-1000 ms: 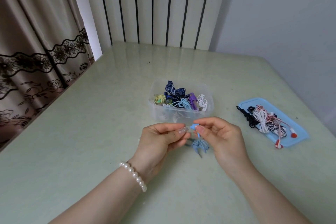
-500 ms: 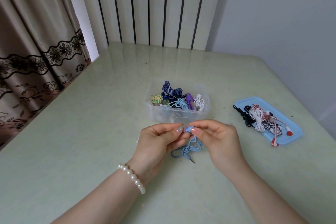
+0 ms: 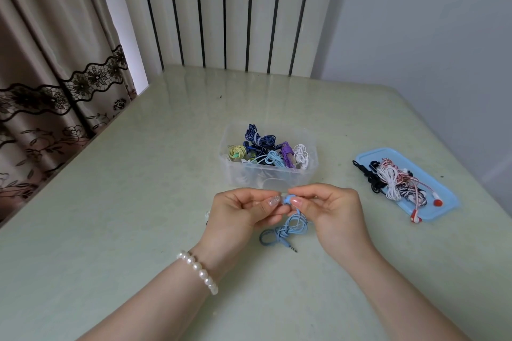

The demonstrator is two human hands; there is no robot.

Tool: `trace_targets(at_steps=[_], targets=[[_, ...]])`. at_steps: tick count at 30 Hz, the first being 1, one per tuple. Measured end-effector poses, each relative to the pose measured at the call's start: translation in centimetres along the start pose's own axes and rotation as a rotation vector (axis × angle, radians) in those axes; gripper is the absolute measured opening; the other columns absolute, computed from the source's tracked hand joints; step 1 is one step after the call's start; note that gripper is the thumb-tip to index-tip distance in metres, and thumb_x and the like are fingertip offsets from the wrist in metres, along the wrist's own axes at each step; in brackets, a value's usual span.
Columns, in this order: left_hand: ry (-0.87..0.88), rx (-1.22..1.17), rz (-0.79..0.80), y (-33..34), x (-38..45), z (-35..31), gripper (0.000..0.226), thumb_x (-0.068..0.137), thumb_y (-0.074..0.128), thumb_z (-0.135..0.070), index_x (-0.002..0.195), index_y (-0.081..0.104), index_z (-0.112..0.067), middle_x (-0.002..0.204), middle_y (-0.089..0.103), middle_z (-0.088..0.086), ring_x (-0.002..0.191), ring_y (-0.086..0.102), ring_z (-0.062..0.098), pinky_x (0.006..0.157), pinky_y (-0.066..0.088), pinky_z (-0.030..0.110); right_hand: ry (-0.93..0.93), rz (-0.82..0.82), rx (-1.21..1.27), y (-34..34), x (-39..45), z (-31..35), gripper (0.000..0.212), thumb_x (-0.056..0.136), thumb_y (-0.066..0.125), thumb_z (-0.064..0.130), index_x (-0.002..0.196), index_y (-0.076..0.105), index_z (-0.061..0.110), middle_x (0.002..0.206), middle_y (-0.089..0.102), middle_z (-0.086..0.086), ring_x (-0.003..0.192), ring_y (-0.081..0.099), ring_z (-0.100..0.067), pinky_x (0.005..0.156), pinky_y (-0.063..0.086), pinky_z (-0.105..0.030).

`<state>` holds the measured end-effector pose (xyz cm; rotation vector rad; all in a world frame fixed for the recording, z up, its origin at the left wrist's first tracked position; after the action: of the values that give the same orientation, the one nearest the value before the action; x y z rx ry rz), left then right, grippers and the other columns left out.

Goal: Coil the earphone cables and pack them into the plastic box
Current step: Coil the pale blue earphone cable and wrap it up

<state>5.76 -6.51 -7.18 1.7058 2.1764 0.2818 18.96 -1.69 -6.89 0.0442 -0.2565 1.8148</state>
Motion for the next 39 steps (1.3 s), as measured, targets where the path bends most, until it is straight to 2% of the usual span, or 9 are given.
trace_targets(at_steps=[6,11,14,18,20,22,25,33,39], targets=[[-0.027,-0.018,0.017,0.0,0.0,0.2,0.015,0.079,0.059,0.006,0.077,0.072,-0.002,0.079,0.072,0.019,0.071,0.071,0.019,0.064,0.057,0.020,-0.018,-0.040,-0.017,0.2,-0.3,0.0,0.033,0.077,0.064,-0.009,0.068,0.066,0.023,0.058,0.068,0.013,0.058,0.065,-0.001,0.060,0.049,-0.011],[-0.033,-0.071,0.029,0.2,0.0,0.3,0.014,0.079,0.059,0.006,0.082,0.071,0.001,0.085,0.072,0.020,0.077,0.071,0.020,0.066,0.057,0.020,-0.155,-0.137,-0.119,0.6,-0.5,-0.4,0.038,0.076,0.065,-0.006,0.068,0.066,0.031,0.076,0.068,0.003,0.068,0.065,-0.008,0.067,0.051,-0.018],[-0.031,-0.094,0.030,0.4,-0.2,0.5,0.014,0.080,0.058,0.005,0.088,0.069,0.003,0.087,0.071,0.021,0.080,0.071,0.020,0.066,0.056,0.020,-0.259,-0.207,-0.203,0.7,-0.5,-0.8,0.016,0.074,0.061,0.007,0.073,0.071,0.019,0.074,0.066,0.005,0.070,0.064,-0.011,0.067,0.051,-0.023],[-0.036,-0.114,0.034,0.6,-0.3,0.4,0.015,0.082,0.056,0.006,0.089,0.068,0.002,0.088,0.072,0.020,0.081,0.071,0.019,0.067,0.056,0.020,-0.384,-0.251,-0.299,0.9,-0.7,-1.0,0.016,0.074,0.059,0.003,0.079,0.073,0.009,0.073,0.063,0.008,0.070,0.061,-0.002,0.065,0.047,-0.013],[-0.048,-0.134,0.024,0.4,-0.3,0.3,0.015,0.083,0.055,0.006,0.088,0.067,0.001,0.087,0.072,0.018,0.080,0.071,0.020,0.064,0.056,0.020,-0.333,-0.221,-0.242,0.8,-0.6,-0.8,0.017,0.075,0.061,0.001,0.077,0.072,0.014,0.074,0.065,0.008,0.069,0.062,-0.002,0.065,0.048,-0.014],[-0.050,-0.138,0.011,0.2,-0.2,0.2,0.014,0.084,0.054,0.006,0.088,0.067,0.000,0.085,0.073,0.017,0.078,0.072,0.021,0.062,0.056,0.020,-0.155,-0.139,-0.070,0.6,-0.4,-0.4,0.024,0.076,0.065,-0.006,0.074,0.069,0.018,0.070,0.070,0.006,0.063,0.065,-0.005,0.062,0.050,-0.015],[-0.012,-0.081,0.006,0.2,-0.2,0.3,0.016,0.083,0.055,0.007,0.086,0.067,-0.003,0.080,0.073,0.013,0.074,0.071,0.019,0.064,0.056,0.020,0.024,-0.048,0.100,0.2,0.0,-0.2,0.024,0.078,0.062,-0.011,0.074,0.068,0.012,0.062,0.071,0.004,0.057,0.067,-0.010,0.056,0.053,-0.018],[0.079,0.027,-0.009,0.5,0.0,0.1,0.018,0.077,0.060,0.011,0.083,0.068,-0.003,0.073,0.073,0.009,0.071,0.071,0.018,0.067,0.057,0.023,0.193,-0.019,0.274,-0.8,0.1,0.2,0.014,0.079,0.061,-0.005,0.078,0.070,0.007,0.072,0.072,-0.010,0.067,0.069,-0.022,0.060,0.056,-0.026],[0.066,0.035,-0.027,0.2,0.1,0.1,0.020,0.074,0.064,0.008,0.073,0.073,-0.010,0.068,0.072,0.009,0.064,0.069,0.016,0.065,0.057,0.023,0.200,-0.012,0.242,-0.7,0.0,0.3,0.015,0.076,0.064,-0.002,0.077,0.071,0.011,0.065,0.071,-0.001,0.062,0.063,-0.009,0.061,0.053,-0.019]])
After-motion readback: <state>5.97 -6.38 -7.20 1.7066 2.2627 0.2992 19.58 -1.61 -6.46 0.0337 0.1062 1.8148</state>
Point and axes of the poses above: each hand's wrist, its own x-axis towards the middle knuckle, its own y-axis out of the palm, z = x × y, the point moved 1 cm from there along x, towards the middle knuckle
